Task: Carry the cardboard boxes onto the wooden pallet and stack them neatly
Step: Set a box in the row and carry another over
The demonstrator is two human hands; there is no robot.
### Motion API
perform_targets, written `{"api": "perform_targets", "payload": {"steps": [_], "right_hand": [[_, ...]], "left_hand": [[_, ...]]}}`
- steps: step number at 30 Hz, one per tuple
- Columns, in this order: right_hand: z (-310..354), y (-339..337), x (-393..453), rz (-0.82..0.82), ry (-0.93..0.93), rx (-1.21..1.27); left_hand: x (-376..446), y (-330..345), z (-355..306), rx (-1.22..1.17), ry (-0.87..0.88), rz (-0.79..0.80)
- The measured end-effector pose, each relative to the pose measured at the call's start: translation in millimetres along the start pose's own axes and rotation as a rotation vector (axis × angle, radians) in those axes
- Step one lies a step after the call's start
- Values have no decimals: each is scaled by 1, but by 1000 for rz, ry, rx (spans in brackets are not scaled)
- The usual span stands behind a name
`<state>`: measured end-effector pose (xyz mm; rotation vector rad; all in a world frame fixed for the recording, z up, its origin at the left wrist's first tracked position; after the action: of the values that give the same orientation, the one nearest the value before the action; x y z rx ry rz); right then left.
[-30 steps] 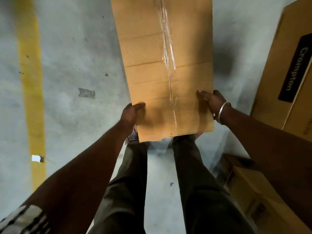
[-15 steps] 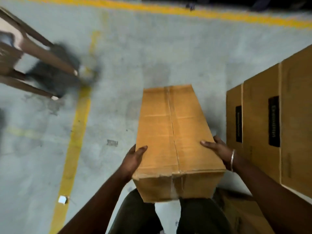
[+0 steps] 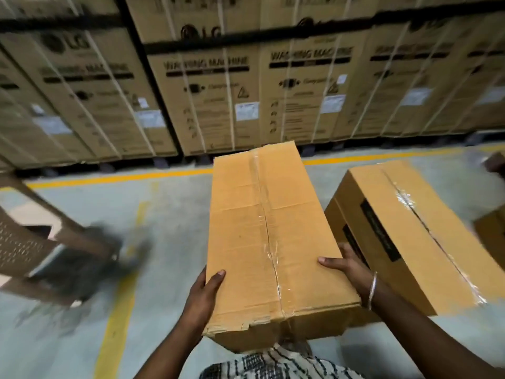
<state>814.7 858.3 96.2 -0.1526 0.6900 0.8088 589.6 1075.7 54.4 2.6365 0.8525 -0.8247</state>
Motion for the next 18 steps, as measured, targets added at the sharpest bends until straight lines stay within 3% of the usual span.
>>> {"api": "perform_targets", "payload": {"steps": [8,18], "right_hand": [[3,40,-112,-215,-166,49],[-92,64,-261,-606,-248,247]], "left_hand": [[-39,-18,-59,87,151,247],[-81,41,-70,286,123,695]]}}
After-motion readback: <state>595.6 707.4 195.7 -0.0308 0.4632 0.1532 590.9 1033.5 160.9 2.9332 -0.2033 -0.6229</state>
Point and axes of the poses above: each hand's wrist, its own x-axis towards the middle knuckle, its own y-axis out of the palm, z = x × y, the point moved 3 cm from there along x, towards the middle knuckle, and after that the axes turned 12 degrees about z, right-handed, at the moved point
